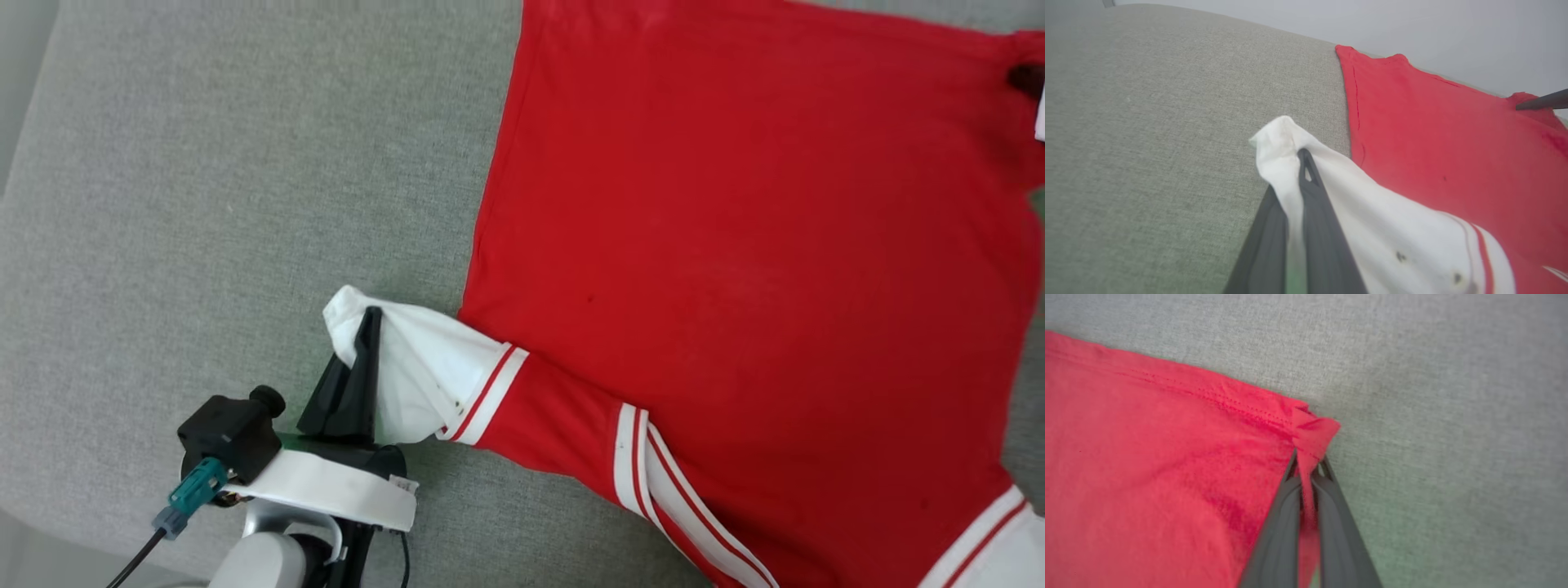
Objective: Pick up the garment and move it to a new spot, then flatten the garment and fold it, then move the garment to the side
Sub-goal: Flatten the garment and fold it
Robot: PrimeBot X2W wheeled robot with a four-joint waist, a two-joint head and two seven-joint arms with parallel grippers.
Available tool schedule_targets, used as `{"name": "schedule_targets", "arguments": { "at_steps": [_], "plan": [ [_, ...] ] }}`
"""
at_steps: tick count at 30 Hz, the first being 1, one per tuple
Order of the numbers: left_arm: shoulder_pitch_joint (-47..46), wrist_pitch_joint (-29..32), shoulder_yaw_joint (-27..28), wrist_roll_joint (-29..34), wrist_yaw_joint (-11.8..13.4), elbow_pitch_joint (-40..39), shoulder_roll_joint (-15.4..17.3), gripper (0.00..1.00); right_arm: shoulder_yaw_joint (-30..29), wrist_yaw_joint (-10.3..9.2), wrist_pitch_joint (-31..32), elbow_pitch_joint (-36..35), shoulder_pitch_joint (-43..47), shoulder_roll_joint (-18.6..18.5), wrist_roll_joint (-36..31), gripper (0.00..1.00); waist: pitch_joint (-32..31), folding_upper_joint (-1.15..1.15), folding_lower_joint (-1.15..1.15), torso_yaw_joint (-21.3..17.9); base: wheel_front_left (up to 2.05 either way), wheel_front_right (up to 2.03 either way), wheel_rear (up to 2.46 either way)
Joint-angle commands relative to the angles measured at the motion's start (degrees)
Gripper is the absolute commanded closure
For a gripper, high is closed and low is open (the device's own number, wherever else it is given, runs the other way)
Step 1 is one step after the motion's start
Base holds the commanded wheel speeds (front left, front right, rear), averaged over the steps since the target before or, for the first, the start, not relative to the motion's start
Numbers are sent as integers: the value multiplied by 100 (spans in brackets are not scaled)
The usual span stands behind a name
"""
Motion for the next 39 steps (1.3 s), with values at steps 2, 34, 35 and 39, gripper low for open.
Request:
{"name": "schedule_targets", "arguments": {
  "at_steps": [2, 34, 35, 39],
  "plan": [
    [124, 18, 66, -45, 44, 70, 79, 100, 155, -4, -88, -207, 136, -246, 134, 100, -404, 0, -1, -185, 0, 0, 0],
    [1729, 770, 576, -422, 660, 6, 778, 100, -861, -4, -1798, -2668, 6645, 293, 771, 0, -2651, 0, -1, -2037, 0, 0, 0],
    [1697, 775, 578, -424, 668, -15, 780, 100, -941, -4, -2131, -2680, 6541, 339, 712, 0, -2609, 0, -1, -2038, 0, 0, 0],
    [1495, 768, 522, -372, 630, -161, 779, 100, -1038, -3, -3353, -2469, 5899, 530, 618, 0, -2329, 0, -1, -1944, 0, 0, 0]
  ]
}}
